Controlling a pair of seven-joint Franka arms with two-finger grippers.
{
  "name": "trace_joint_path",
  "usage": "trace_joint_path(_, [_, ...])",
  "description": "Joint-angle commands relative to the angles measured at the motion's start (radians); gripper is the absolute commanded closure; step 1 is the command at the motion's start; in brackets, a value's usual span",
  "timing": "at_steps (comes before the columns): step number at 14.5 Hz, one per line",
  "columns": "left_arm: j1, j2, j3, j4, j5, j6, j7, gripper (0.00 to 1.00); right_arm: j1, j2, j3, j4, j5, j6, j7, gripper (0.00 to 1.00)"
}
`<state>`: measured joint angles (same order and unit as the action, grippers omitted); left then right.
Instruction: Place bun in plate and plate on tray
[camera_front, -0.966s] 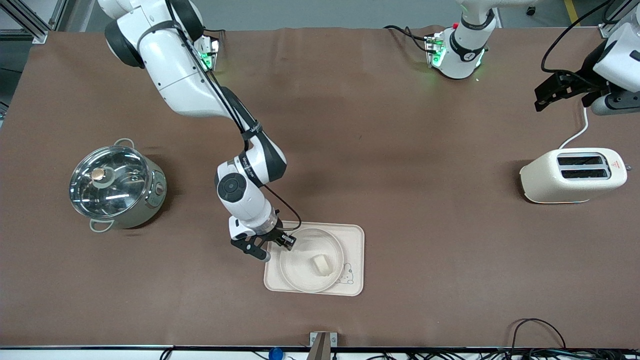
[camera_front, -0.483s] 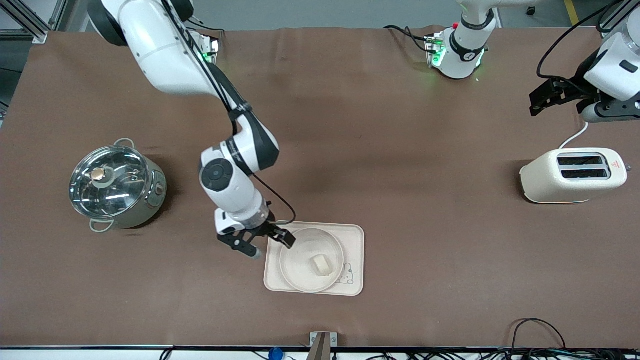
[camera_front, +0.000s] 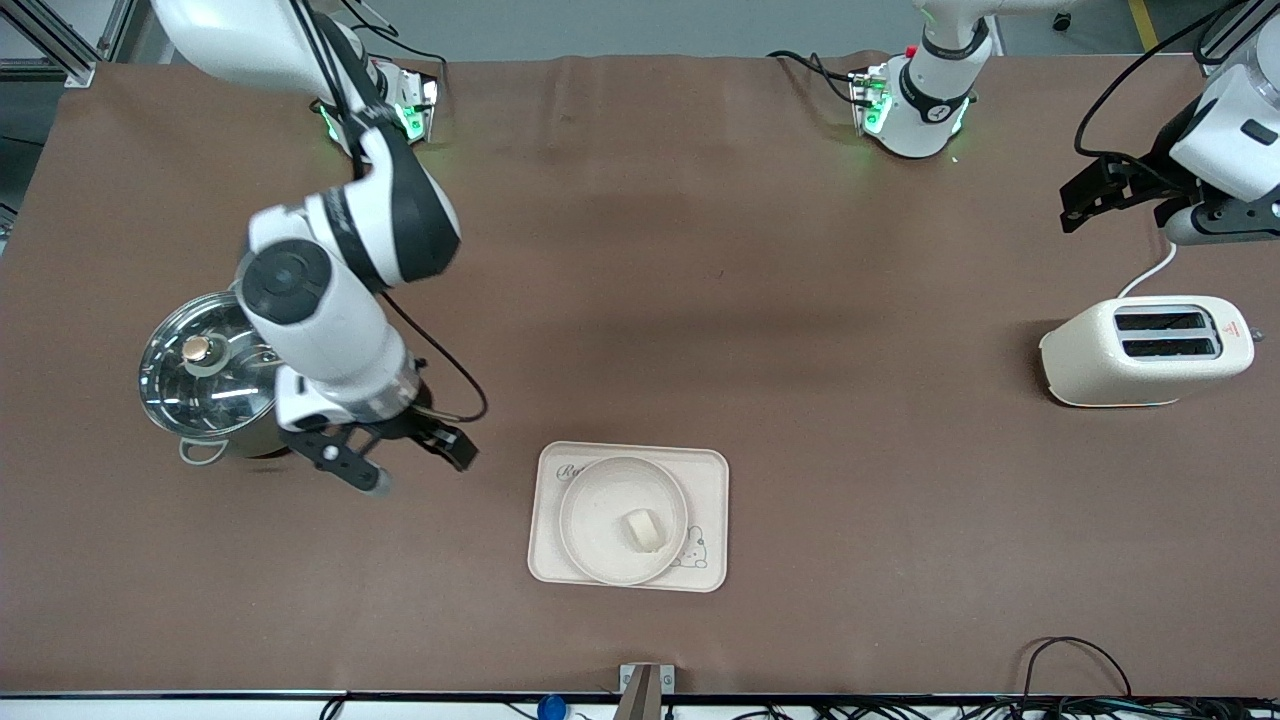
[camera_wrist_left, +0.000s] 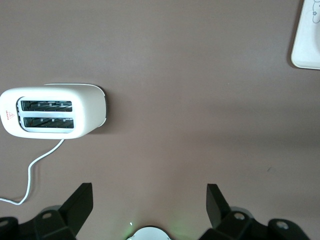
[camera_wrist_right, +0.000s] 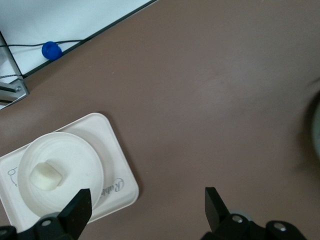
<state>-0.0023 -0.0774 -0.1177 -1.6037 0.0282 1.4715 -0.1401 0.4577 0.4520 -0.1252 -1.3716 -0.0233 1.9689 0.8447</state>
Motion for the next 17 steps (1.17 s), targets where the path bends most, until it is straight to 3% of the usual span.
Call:
trace_joint_path(1, [0.001, -0.004, 0.004, 0.019, -0.013, 0.003, 0.020, 0.00, -0.066, -0.119, 0.004, -0.067, -0.026, -0.080, -0.142, 0.00])
trace_joint_path(11, [-0.001, 0.002, 0.004, 0.022, -0.011, 0.007, 0.022, 0.00, -0.298, -0.395, 0.006, -0.066, -0.027, -0.398, -0.532, 0.00])
trace_joint_path(17, [-0.005, 0.007, 0.004, 0.022, -0.011, 0.021, 0.022, 0.00, -0.409, -0.449, 0.027, -0.069, -0.033, -0.458, -0.704, 0.00])
